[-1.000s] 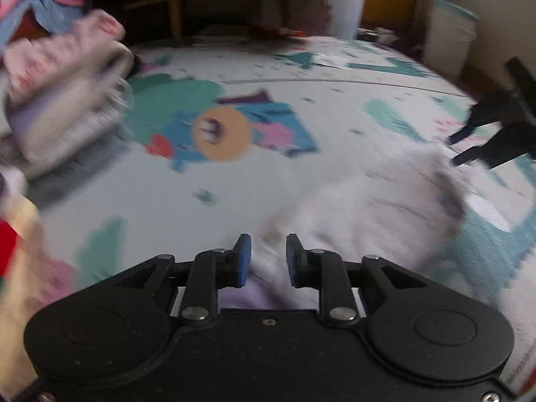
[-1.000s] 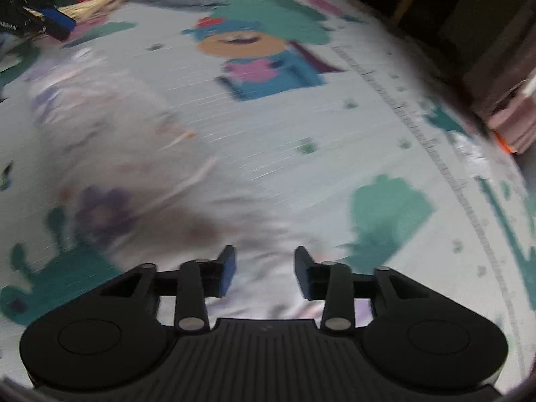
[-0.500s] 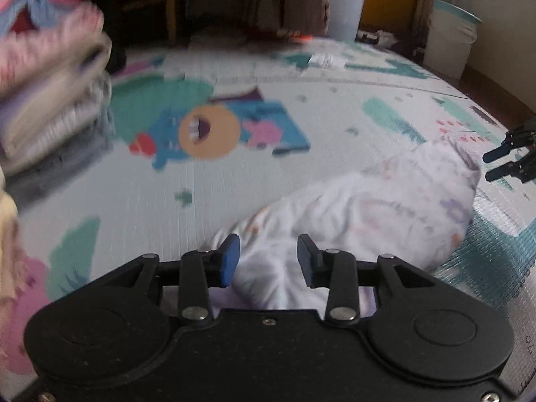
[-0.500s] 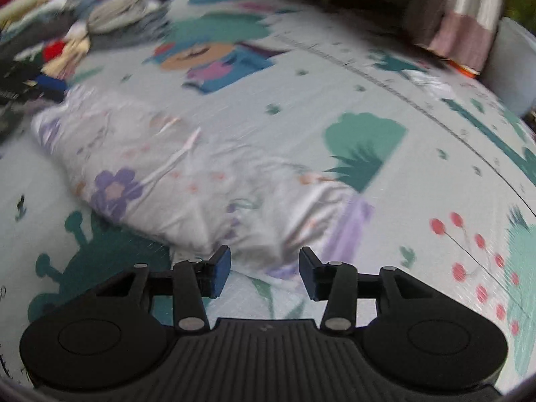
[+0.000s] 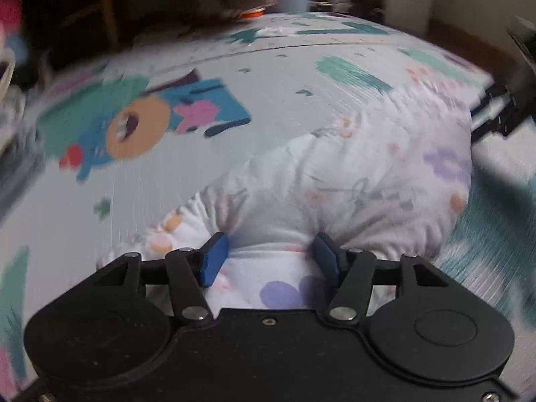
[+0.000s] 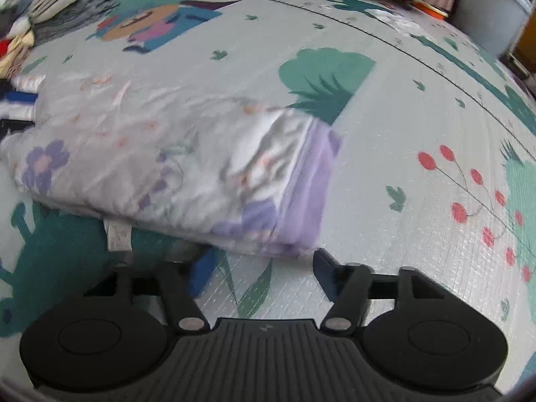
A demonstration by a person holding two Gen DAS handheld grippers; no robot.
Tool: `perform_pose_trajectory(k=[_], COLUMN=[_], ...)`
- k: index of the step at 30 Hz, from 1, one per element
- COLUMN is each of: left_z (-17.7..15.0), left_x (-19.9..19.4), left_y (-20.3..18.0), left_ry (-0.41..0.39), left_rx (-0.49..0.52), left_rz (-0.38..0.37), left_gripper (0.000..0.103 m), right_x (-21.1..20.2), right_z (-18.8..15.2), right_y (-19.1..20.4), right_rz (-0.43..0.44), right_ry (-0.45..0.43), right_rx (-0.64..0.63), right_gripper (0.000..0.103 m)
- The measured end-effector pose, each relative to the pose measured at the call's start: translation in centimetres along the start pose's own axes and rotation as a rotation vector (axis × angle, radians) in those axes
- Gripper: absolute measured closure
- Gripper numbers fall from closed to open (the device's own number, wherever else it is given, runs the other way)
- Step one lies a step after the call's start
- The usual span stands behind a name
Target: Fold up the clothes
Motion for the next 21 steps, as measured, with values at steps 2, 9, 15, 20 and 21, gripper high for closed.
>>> perform_pose_trajectory(k=[2, 9, 15, 20, 21], left_z=[0.4, 1.7, 1.7, 2.2, 2.2], left_x=[-1.8, -2.2, 2.9, 1.3, 0.6], left_y=[0.2, -0.3, -0.7, -0.8, -0.5], left_ry=[-0.041, -0.113, -0.014, -0.054, -0.078], left_rx=[-0.019, -0.063, -0.097, -0.109, -0.128], left_rz=[-0.006, -0.045, -0.033, -0.043, -0.040], left_gripper=[0.045, 0.044, 0.037, 0.037, 0.037], right_x=[-1.4, -3.4, -4.8, -6.9, -6.8], right_z=[0.3, 3.7, 4.6, 2.3, 2.7], right_y=[0.6, 5.3, 2.9, 0.8, 1.4], right_rz=[-0.030, -0.048, -0.133, -0.234, -0.218], right_ry=[-0.058, -0.199, -0.129, -0.166, -0.180], right_rx=[-0.031, -0.195, -0.040, 0.019, -0.017], right_gripper=[0.061, 0.043, 0.043, 0.042, 0.042])
Point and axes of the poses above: each gripper's, at about its wrist camera, not at the fingertips, and x roughly the way its jaws point, y to its left, z to its top, the point moved 1 cm from there along x, roughly the way its jaws point, and after that the axes turned 6 degrees about -x, right-handed, at the moved point
